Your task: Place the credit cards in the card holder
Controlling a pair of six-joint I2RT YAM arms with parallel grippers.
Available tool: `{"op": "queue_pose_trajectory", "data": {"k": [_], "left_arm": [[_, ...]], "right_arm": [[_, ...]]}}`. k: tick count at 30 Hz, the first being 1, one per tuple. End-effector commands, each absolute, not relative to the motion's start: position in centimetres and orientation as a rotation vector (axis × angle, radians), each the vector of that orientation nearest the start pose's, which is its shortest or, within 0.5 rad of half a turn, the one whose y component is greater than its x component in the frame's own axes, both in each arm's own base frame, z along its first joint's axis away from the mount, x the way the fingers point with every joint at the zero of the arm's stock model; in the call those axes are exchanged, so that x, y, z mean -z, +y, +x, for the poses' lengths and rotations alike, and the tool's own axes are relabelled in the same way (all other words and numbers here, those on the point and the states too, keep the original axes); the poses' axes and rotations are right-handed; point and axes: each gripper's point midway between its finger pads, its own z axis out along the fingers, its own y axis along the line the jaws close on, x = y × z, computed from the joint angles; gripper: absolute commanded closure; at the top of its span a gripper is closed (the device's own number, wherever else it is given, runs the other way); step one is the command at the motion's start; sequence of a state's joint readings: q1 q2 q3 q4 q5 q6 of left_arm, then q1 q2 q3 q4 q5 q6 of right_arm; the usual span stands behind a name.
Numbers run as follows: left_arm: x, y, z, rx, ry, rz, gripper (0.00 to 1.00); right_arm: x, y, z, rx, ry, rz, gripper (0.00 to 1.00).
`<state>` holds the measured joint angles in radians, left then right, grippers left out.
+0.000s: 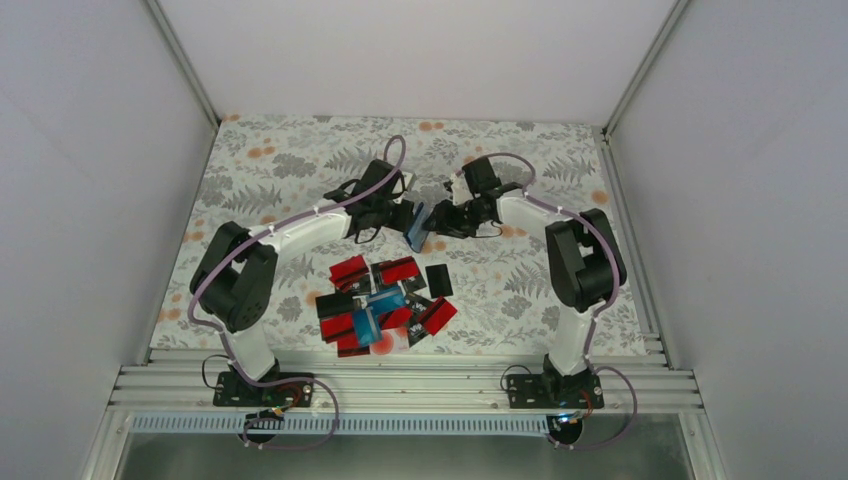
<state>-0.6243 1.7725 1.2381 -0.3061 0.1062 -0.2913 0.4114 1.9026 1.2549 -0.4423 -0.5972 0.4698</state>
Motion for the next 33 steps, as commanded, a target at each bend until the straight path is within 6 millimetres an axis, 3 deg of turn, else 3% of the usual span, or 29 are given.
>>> {"op": "queue_pose_trajectory", "data": {"k": [1, 6, 10, 16, 19, 21, 27, 30, 33], "left_arm": [[-13.6, -29.6, 37.8, 0.565, 2.393, 0.439, 0.98], [-12.7, -28.4, 38.0, 0.483, 2.415, 0.416, 0.98], [-10.9, -26.1, 38.9, 0.335, 2.457, 0.361, 0.98], [-5.9, -21.3, 39.6, 0.193, 2.597, 0.202, 0.97], [-4.8, -20.6, 39.3, 0.177, 2.62, 0.184, 0.93], [-5.1, -20.5, 39.1, 0.181, 2.617, 0.176, 0.88], [-8.4, -20.3, 39.0, 0.139, 2.557, 0.161, 0.55], [-11.1, -20.9, 38.8, 0.13, 2.498, 0.195, 0.5], [-14.2, -23.6, 38.2, 0.238, 2.408, 0.304, 0.49]], "right_arm": [[-5.6, 26.1, 36.5, -0.99, 2.801, -0.132, 0.63], [-4.8, 25.3, 36.7, -0.915, 2.82, -0.136, 0.84], [-4.8, 25.2, 36.6, -0.907, 2.82, -0.151, 0.94], [-4.5, 24.7, 36.6, -0.901, 2.826, -0.175, 0.95], [-4.8, 24.6, 36.8, -0.903, 2.82, -0.191, 0.96], [-4.9, 24.6, 36.8, -0.901, 2.822, -0.205, 0.96], [-4.4, 24.7, 36.7, -0.914, 2.826, -0.243, 0.95], [-4.4, 24.7, 36.8, -0.923, 2.818, -0.264, 0.95], [-4.3, 24.7, 37.0, -0.925, 2.815, -0.278, 0.95]]}}
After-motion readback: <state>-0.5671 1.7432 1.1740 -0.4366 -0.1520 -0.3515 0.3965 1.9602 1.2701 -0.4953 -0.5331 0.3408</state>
